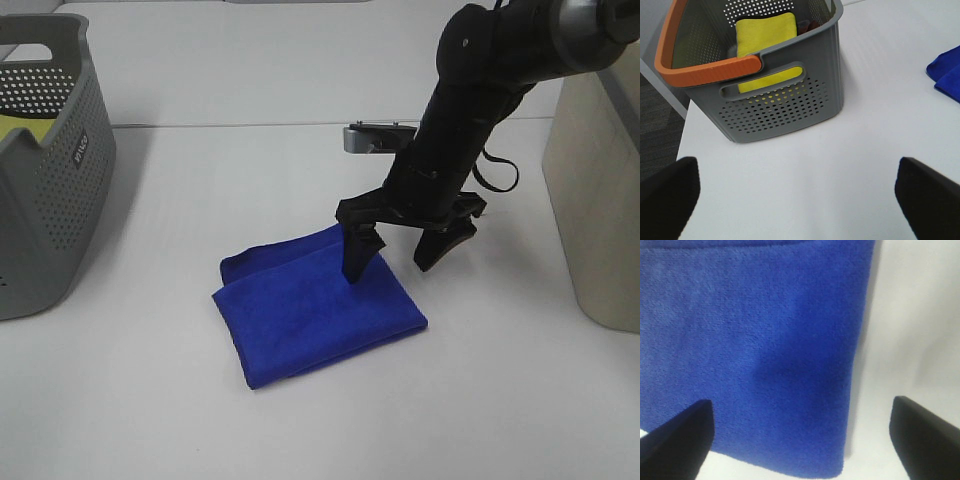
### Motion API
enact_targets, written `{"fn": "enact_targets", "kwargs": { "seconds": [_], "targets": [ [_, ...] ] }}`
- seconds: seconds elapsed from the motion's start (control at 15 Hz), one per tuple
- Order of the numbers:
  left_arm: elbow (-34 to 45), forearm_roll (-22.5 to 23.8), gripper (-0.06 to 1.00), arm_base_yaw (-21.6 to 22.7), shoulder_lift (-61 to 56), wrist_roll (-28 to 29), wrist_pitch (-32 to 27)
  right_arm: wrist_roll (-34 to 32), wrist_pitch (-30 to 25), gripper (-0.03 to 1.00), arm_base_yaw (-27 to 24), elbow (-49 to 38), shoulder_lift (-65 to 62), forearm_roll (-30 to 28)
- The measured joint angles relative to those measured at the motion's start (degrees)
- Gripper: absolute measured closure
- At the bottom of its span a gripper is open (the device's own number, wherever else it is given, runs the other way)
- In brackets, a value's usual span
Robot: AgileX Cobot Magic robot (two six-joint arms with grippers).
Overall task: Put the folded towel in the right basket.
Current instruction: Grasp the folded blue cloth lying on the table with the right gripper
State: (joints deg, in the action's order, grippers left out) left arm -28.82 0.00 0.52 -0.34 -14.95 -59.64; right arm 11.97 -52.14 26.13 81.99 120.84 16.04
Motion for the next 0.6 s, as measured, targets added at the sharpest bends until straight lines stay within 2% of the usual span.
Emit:
{"fn": "enact_targets", "kwargs": {
  "seconds": [0.27,0.53,0.6],
  "targets": [
    [0.0,0.0,-0.04,0.0,0.0,0.0,0.0,4.0,-0.1,0.06,-1.3,0.3,3.2,2.2],
    [0.0,0.0,-0.04,0.0,0.0,0.0,0.0,6.0,-1.1,0.06,-1.8,0.5,4.2,8.3],
    [0.0,0.0,-0.04,0.0,0.0,0.0,0.0,6.0,-1.1,0.06,-1.8,0.5,4.2,8.3]
  ]
}}
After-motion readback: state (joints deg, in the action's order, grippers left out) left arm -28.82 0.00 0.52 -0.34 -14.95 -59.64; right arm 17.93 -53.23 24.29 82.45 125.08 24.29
